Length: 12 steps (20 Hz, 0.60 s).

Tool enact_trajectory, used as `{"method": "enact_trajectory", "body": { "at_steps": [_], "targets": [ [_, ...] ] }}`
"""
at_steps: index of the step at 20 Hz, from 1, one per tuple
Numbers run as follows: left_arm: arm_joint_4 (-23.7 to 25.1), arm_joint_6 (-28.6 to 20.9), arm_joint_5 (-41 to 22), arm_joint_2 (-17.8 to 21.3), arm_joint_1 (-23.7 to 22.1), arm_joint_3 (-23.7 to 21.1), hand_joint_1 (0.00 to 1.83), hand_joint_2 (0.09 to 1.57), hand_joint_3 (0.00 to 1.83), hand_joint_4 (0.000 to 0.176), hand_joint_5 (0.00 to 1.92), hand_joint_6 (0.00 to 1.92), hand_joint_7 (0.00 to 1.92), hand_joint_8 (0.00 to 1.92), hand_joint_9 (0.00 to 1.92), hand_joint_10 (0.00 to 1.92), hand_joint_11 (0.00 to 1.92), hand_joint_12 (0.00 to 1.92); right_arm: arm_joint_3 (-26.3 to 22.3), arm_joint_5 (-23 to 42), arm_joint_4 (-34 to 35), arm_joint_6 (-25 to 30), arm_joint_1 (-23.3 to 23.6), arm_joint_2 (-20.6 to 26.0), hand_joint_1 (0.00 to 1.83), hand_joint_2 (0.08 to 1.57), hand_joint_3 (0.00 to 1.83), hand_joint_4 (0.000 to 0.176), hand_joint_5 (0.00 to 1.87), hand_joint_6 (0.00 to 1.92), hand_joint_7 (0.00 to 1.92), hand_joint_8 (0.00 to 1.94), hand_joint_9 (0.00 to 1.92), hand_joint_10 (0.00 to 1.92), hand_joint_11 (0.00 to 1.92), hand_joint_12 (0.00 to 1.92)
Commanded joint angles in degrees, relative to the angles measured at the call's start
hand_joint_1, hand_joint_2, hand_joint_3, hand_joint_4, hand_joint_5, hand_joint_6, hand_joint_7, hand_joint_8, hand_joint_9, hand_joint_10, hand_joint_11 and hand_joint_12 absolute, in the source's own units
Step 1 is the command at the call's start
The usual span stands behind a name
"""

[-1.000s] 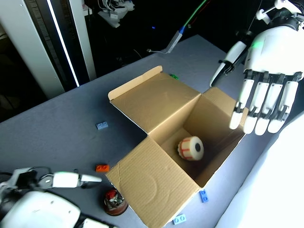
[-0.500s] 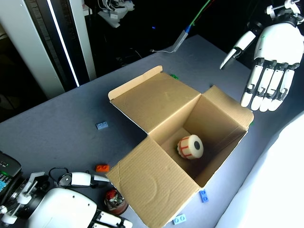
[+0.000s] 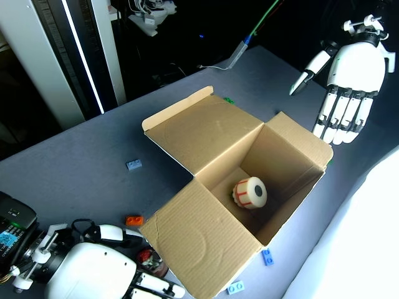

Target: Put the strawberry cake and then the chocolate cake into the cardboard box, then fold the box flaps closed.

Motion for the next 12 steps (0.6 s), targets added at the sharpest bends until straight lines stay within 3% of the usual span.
{"method": "enact_trajectory", "body": {
  "at_steps": [1,6,9,10,12],
  "targets": [
    [-5.4,0.2,-2.1,0.9,0.2,0.5,0.00,1.19,0.00,0.000,0.17,0.00,0.21,0.00,0.24,0.00,0.00,0.79,0.4,5.9,0.6,0.9,0.6,0.7,0.87,1.00,0.00,0.000,0.13,0.00,0.17,0.01,0.15,0.01,0.00,0.58],
    [-8.6,1.1,-5.5,0.9,5.7,0.3,0.00,1.19,0.00,0.000,0.18,0.00,0.21,0.00,0.24,0.00,0.00,0.79,0.4,5.9,0.6,0.4,0.5,0.1,0.90,1.01,0.00,0.002,0.11,0.00,0.16,0.00,0.13,0.00,0.00,0.48],
    [-9.6,1.4,-5.9,0.9,6.8,-0.6,0.00,1.19,0.00,0.000,0.18,0.00,0.22,0.00,0.25,0.00,0.00,0.81,0.4,6.0,0.6,0.4,0.5,0.0,0.92,1.01,0.00,0.006,0.13,0.01,0.17,0.00,0.15,0.01,0.00,0.58],
    [-10.0,1.5,-6.2,1.0,7.5,-1.0,0.00,1.19,0.00,0.000,0.17,0.00,0.21,0.00,0.24,0.00,0.00,0.79,0.4,6.0,0.6,0.3,0.4,0.0,0.91,1.02,0.00,0.010,0.11,0.01,0.17,0.00,0.14,0.00,0.00,0.46],
    [-11.0,1.9,-6.5,1.0,9.3,-1.0,0.00,1.20,0.00,0.000,0.17,0.00,0.22,0.00,0.25,0.00,0.00,0.80,0.4,6.0,0.6,0.3,0.5,0.0,0.91,1.02,0.00,0.003,0.14,0.02,0.19,0.00,0.17,0.01,0.00,0.59]
  ]
}}
